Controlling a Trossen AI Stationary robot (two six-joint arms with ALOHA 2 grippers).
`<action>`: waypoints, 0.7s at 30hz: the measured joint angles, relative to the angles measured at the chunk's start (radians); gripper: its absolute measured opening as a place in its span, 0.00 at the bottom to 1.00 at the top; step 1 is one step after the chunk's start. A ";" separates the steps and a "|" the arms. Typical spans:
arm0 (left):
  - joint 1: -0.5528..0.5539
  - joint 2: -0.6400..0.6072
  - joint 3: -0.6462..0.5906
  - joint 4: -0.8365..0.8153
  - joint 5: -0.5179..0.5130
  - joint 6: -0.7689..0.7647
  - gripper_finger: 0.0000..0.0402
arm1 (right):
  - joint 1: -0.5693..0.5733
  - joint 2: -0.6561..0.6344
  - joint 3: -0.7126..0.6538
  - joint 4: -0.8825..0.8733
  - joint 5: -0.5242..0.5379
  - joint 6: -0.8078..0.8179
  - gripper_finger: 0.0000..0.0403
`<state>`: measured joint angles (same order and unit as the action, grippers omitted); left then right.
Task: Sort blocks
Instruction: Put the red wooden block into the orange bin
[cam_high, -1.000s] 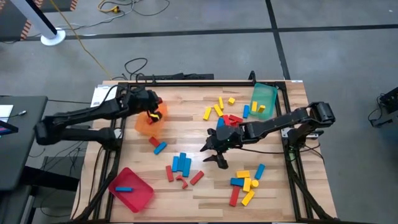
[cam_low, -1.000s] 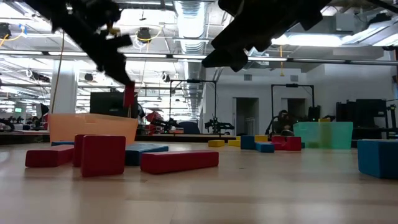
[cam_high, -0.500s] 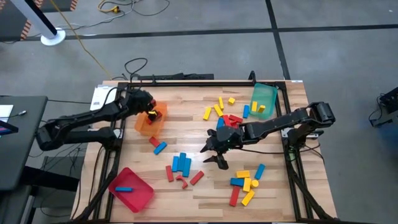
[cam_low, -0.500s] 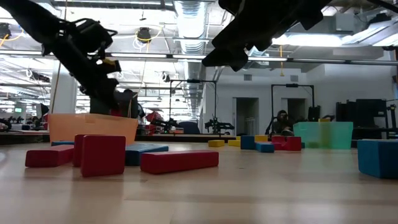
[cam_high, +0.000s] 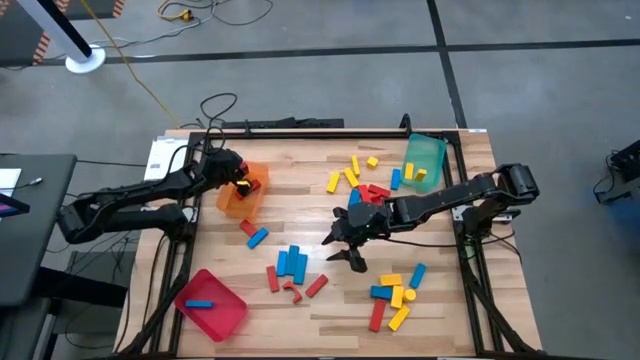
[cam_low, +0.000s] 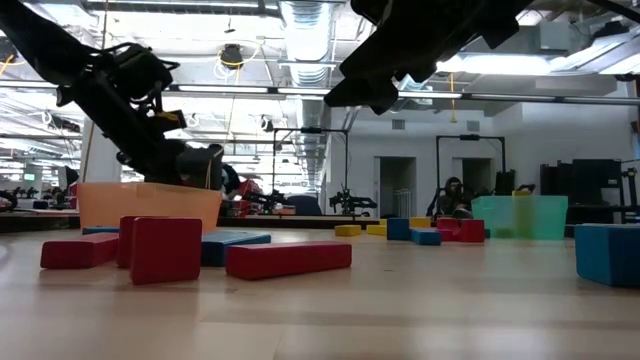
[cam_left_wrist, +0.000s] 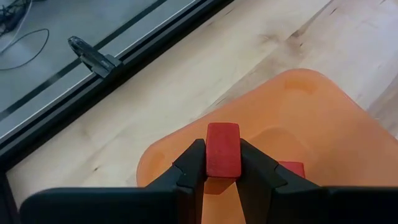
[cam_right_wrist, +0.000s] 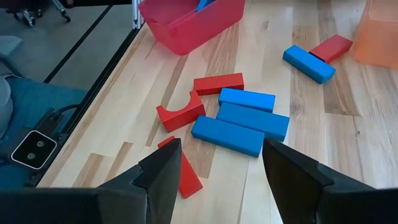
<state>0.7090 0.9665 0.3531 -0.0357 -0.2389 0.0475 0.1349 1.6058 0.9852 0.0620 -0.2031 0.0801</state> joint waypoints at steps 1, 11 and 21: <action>0.000 0.000 0.000 0.000 0.000 0.000 0.15 | 0.000 0.000 0.000 0.001 0.000 0.002 0.59; 0.000 0.000 0.000 -0.019 0.005 -0.024 0.15 | 0.000 0.000 0.000 0.006 0.000 0.002 0.59; 0.000 0.000 0.000 -0.058 0.025 -0.052 0.24 | 0.003 0.000 0.000 0.006 0.000 0.006 0.59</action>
<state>0.7090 0.9665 0.3531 -0.0932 -0.2138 -0.0048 0.1381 1.6058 0.9852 0.0678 -0.2031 0.0860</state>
